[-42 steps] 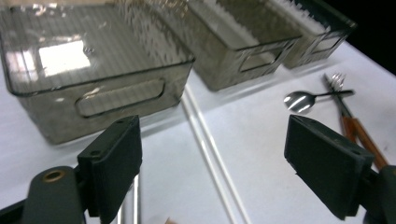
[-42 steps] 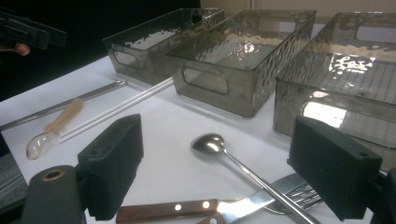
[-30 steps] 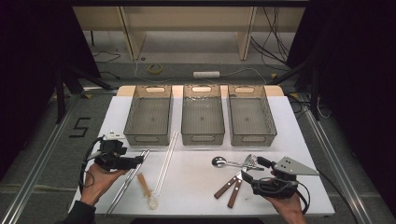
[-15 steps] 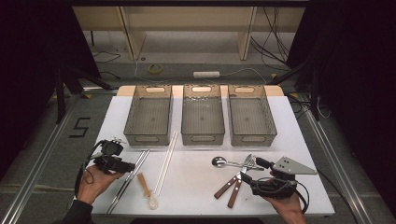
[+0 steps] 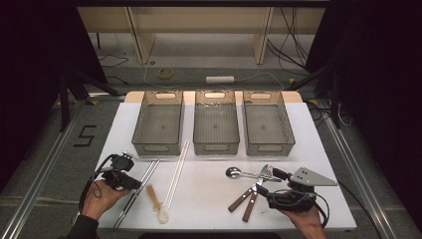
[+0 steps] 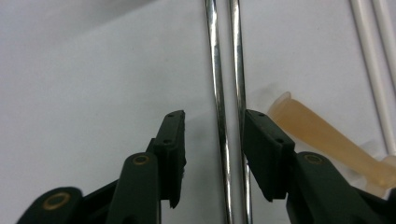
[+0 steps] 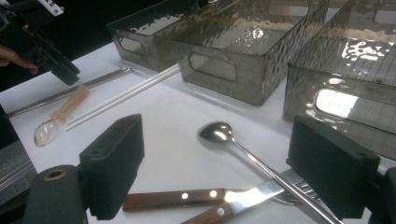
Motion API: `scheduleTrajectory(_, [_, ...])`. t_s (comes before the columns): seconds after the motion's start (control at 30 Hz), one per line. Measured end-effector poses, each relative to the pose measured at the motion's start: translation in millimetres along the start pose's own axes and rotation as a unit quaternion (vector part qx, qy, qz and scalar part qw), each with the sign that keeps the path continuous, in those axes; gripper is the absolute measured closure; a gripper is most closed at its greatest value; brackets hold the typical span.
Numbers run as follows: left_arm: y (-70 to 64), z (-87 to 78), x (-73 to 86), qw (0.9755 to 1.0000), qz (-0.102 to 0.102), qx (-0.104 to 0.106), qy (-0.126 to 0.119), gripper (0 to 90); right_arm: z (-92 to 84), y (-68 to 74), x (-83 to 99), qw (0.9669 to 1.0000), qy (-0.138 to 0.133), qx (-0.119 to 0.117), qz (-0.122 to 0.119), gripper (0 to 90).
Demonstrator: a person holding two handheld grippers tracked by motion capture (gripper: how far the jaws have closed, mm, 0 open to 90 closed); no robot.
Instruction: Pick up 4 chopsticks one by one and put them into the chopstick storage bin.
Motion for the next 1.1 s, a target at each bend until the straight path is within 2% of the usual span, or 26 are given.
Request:
scheduleTrajectory(0.27, [-3.5, 4.5, 1.4, 0.9997, 0.016, -0.004, 0.020, 68.4, -0.1, 0.4, -0.1, 1.0000, 0.001, -0.001, -0.002, 19.4])
scheduleTrajectory(0.53, [-5.1, 6.7, 1.3, 0.9996, 0.017, 0.000, 0.022, 73.1, 0.3, 0.4, -0.1, 1.0000, 0.003, 0.001, -0.002, 19.6])
scheduleTrajectory(0.83, [-9.4, 9.2, 0.8, 0.9990, 0.032, -0.005, 0.031, 79.5, 0.5, 0.0, 0.1, 1.0000, 0.004, 0.001, -0.002, 19.8])
scheduleTrajectory(1.1, [-11.0, 9.5, 0.4, 0.9992, 0.026, -0.007, 0.031, 81.8, 0.8, -0.6, 0.3, 1.0000, 0.005, 0.002, -0.002, 20.1])
Point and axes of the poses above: each handheld gripper's, and its own axes: z roughly forward along the jaws, x roughly out of its underside, y roughly to its left, the point moved 1 cm from there along z, roughly forward along the jaws, and after that the axes turned 15 degrees about -x, right-handed, at the moved point
